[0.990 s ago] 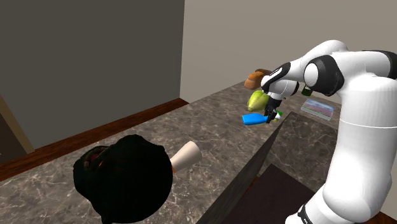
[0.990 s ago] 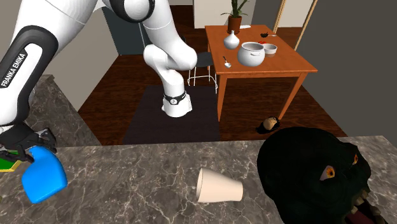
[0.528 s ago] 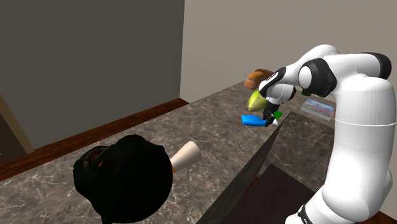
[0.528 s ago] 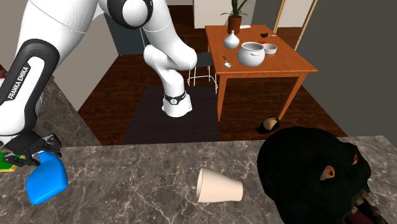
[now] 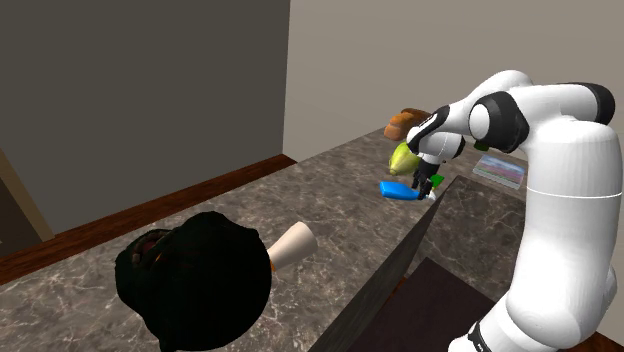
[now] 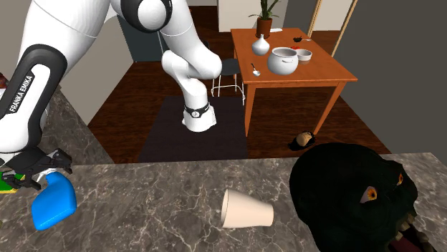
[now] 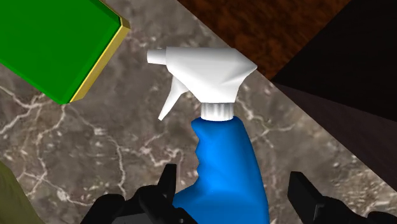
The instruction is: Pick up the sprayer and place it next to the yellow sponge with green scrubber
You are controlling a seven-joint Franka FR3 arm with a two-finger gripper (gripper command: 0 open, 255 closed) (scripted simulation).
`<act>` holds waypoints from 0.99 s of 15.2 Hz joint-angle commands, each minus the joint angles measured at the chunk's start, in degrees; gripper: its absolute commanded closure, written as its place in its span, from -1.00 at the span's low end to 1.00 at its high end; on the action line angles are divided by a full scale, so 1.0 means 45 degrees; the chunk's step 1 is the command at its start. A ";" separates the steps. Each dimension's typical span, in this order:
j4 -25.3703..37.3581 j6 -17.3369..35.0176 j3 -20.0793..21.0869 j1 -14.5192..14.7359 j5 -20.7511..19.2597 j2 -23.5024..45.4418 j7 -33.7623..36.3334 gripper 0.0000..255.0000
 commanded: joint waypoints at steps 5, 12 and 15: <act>0.0188 -0.0630 -0.0301 0.0199 -0.0482 -0.0546 0.0306 -1.00; 0.0417 -0.1216 -0.0529 0.0347 -0.0891 -0.1003 0.0567 -1.00; 0.0417 -0.1216 -0.0529 0.0347 -0.0891 -0.1003 0.0567 -1.00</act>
